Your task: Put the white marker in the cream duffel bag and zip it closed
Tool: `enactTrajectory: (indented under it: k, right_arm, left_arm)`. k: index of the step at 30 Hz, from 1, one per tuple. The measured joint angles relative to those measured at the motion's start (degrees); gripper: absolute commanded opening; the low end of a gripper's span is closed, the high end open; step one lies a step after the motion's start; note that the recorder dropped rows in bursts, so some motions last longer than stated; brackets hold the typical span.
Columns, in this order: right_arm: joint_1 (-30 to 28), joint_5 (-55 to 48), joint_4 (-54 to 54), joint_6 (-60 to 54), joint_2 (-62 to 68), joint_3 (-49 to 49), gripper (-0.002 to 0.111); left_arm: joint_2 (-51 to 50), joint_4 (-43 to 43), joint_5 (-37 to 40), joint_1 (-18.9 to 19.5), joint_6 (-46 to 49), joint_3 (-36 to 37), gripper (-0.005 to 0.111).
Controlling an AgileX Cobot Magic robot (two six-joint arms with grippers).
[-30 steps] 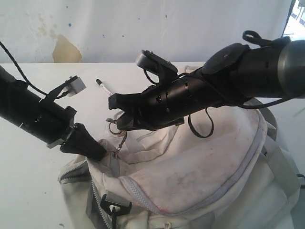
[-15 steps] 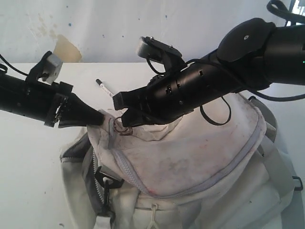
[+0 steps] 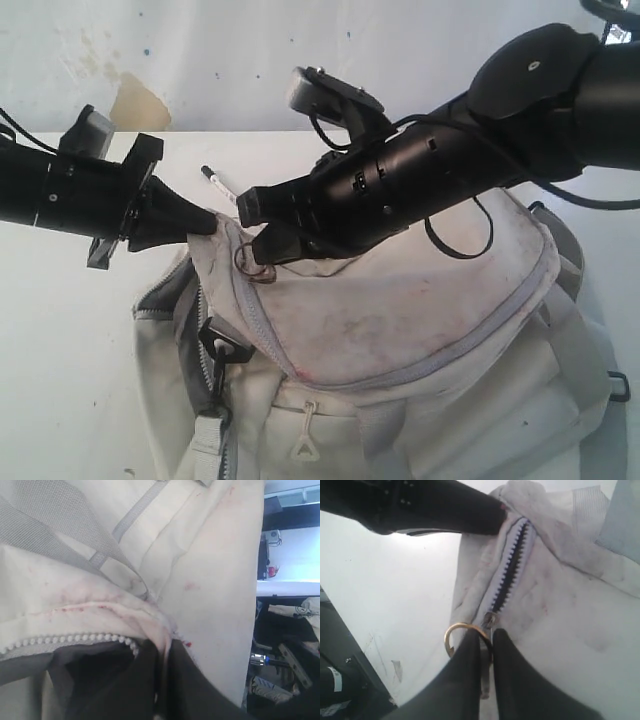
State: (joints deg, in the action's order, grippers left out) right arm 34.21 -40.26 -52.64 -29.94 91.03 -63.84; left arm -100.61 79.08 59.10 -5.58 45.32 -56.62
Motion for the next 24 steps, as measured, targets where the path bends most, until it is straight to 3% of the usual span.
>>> enactTrajectory:
  k: [10,24]
  right_arm:
    - [0.0,-3.78,4.57,1.5,-5.9,1.9,0.0]
    - [0.0,-2.07,7.77,1.97,-15.27,16.18,0.0]
  left_arm:
    - [0.0,4.13,-2.28,0.0,-4.06,0.1,0.0]
    - [0.0,4.48,-2.87,0.0,-4.43,0.1,0.0]
